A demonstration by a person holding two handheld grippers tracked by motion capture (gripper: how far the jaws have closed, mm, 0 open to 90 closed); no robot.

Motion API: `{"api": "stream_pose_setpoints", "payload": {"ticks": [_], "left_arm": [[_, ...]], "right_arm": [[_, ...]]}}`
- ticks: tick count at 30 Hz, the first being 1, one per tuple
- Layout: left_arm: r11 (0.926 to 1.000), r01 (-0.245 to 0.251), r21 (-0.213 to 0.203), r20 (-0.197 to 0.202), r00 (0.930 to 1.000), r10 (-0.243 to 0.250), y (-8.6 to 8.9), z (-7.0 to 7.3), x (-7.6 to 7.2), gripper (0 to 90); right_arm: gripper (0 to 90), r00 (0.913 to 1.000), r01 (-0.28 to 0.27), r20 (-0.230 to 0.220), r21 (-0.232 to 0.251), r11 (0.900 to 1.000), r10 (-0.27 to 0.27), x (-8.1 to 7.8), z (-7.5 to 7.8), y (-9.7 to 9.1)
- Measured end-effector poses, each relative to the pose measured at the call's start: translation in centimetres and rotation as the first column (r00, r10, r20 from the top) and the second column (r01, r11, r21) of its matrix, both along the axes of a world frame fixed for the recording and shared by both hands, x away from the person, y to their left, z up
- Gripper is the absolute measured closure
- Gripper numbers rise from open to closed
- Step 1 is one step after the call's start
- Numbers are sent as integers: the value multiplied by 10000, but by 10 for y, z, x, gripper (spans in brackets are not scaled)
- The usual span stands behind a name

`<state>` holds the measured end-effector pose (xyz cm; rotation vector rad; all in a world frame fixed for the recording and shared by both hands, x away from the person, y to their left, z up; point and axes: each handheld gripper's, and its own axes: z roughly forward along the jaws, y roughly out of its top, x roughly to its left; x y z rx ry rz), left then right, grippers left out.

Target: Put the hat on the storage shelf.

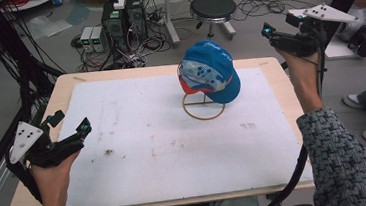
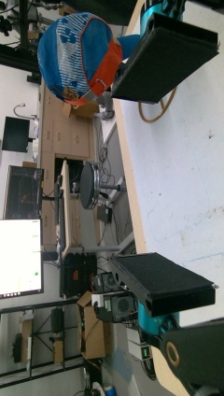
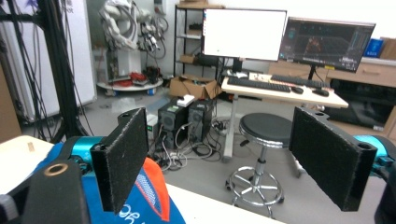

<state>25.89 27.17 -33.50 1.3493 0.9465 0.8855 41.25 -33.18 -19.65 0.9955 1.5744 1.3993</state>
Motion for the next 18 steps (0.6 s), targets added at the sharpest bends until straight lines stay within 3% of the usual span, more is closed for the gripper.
{"api": "stream_pose_setpoints", "payload": {"ticks": [8, 18], "left_arm": [[10000, -90, -11, -98, 9999, 90, 2, -3, 1, 167], [9999, -155, -7, -159, 9998, 155, 2, -6, 2, 167]], "right_arm": [[172, 9990, -102, 430, 206, 9997, 93, -35, -21, -12], [125, 9964, 201, 811, 590, 9981, -249, -62, -45, -17]]}}
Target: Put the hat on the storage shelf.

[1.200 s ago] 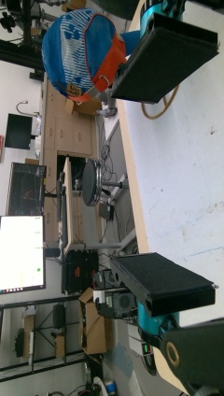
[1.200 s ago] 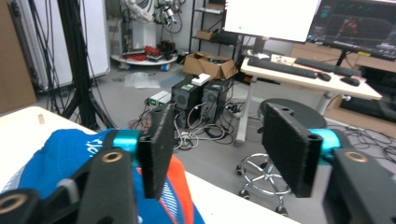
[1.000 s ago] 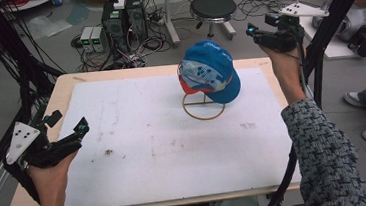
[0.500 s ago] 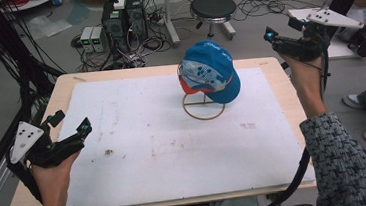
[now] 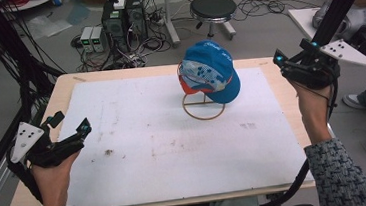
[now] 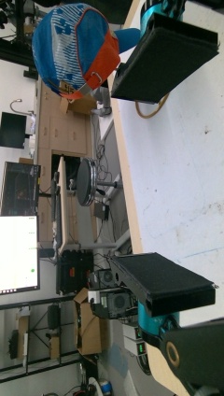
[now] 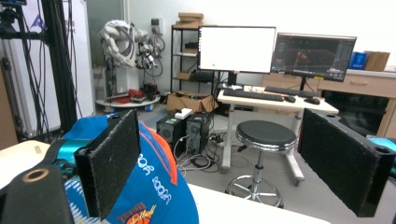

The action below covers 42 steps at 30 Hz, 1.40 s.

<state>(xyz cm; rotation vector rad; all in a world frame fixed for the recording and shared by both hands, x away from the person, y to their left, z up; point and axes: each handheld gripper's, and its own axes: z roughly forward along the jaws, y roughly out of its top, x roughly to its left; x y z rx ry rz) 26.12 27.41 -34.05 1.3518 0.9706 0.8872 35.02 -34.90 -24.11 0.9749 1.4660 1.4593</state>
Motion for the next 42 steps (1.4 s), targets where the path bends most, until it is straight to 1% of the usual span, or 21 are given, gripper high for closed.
{"api": "stream_pose_setpoints", "payload": {"ticks": [2, 7, 9, 11, 13, 16, 19, 20, 23, 24, 30, 32, 36, 40, 42], "left_arm": [[10000, -13, -20, -18, 10000, 13, 0, -1, 0, 167], [10000, -35, -10, -35, 10000, 35, 1, -1, 0, 167], [10000, -29, -26, -49, 10000, 29, 1, -2, 1, 167], [10000, -42, 10, -72, 10000, 42, 1, -3, 1, 167], [10000, -63, -12, -94, 9999, 63, 1, -4, 2, 167], [10000, -69, 60, -116, 9999, 69, 1, -6, 2, 167], [9999, -116, 54, -131, 9998, 117, 0, -7, 3, 167], [9998, -119, 129, -189, 9997, 122, 1, -7, 3, 167], [9999, -138, 67, -194, 9997, 139, 1, -8, 3, 167], [9999, -133, 85, -195, 9997, 135, 2, -8, 3, 167], [9998, -186, 85, -201, 9996, 187, 3, -9, 3, 167], [9998, -168, 74, -206, 9996, 170, 3, -10, 4, 167], [9998, -183, 108, -243, 9995, 186, 3, -10, 4, 167], [9998, -200, 69, -227, 9995, 202, 4, -10, 3, 167], [9998, -208, 80, -218, 9995, 210, 4, -10, 3, 167]], "right_arm": [[124, 9999, 46, 158, -56, 10000, -45, -6, -7, -1], [120, 9987, 60, 509, 15, 10000, -61, -20, -27, 0], [120, 9984, -57, 562, 134, 9999, 49, -25, -35, 1], [119, 9986, -128, 516, 186, 9997, 118, -30, -43, 2], [119, 9981, -169, 596, 226, 9996, 155, -34, -51, 3], [119, 9984, -219, 528, 341, 9992, 201, -39, -63, 5], [119, 9989, -193, 426, 314, 9993, 180, -43, -74, 7], [119, 9990, -203, 408, 375, 9991, 187, -44, -78, 8], [119, 9995, -197, 255, 427, 9989, 187, -47, -90, 10], [119, 9994, -226, 269, 437, 9988, 215, -47, -92, 10], [119, 9990, -450, 65, 561, 9974, 447, -53, -116, 13], [119, 9984, -562, -35, 656, 9963, 565, -55, -122, 14], [119, 9982, -588, -70, 638, 9962, 593, -58, -132, 17], [119, 9976, -598, -315, 713, 9957, 622, -59, -142, 19], [119, 9975, -578, -377, 607, 9965, 601, -59, -145, 19]]}}
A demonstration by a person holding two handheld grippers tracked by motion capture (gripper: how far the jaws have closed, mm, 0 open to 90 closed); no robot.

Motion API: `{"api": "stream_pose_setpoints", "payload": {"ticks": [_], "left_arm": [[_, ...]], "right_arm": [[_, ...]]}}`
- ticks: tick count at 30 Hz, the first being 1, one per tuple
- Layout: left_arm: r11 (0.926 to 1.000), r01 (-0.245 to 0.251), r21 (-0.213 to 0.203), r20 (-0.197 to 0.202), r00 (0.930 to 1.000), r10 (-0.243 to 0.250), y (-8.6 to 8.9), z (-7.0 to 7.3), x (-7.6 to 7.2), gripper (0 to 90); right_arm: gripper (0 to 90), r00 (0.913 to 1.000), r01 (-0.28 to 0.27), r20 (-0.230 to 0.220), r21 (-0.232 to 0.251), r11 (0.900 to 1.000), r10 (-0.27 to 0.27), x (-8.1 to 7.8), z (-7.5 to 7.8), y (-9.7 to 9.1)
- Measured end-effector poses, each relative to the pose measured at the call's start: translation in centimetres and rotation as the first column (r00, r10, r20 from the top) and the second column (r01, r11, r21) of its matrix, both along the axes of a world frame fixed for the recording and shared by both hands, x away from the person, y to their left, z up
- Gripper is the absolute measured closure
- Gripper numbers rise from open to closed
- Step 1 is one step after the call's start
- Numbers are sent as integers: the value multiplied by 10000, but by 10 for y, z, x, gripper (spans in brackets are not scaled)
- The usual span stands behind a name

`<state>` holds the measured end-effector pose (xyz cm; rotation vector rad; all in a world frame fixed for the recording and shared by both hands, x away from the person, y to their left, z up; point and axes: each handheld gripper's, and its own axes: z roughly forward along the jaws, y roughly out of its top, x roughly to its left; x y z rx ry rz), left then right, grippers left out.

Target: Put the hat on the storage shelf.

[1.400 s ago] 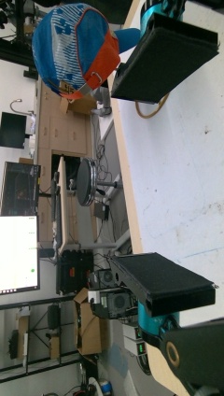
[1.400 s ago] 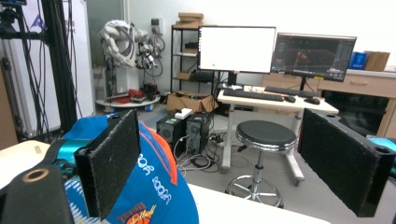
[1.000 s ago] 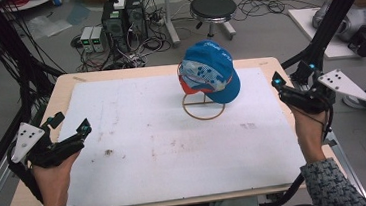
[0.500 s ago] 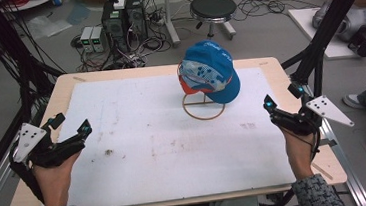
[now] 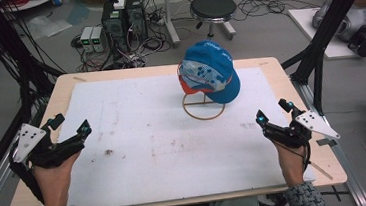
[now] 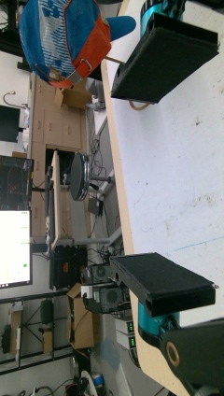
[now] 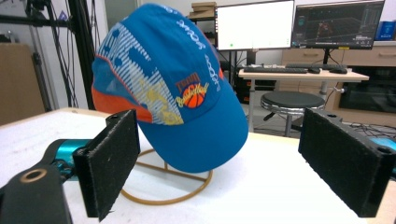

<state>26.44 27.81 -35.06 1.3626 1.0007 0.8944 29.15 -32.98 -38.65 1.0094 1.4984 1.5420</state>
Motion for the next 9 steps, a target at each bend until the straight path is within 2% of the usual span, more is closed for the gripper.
{"api": "stream_pose_setpoints", "payload": {"ticks": [9], "left_arm": [[10000, 2, 29, -62, 10000, -2, -1, -2, 1, 167]], "right_arm": [[119, 10000, 34, 93, -72, 10000, -33, 0, -1, 0]]}}
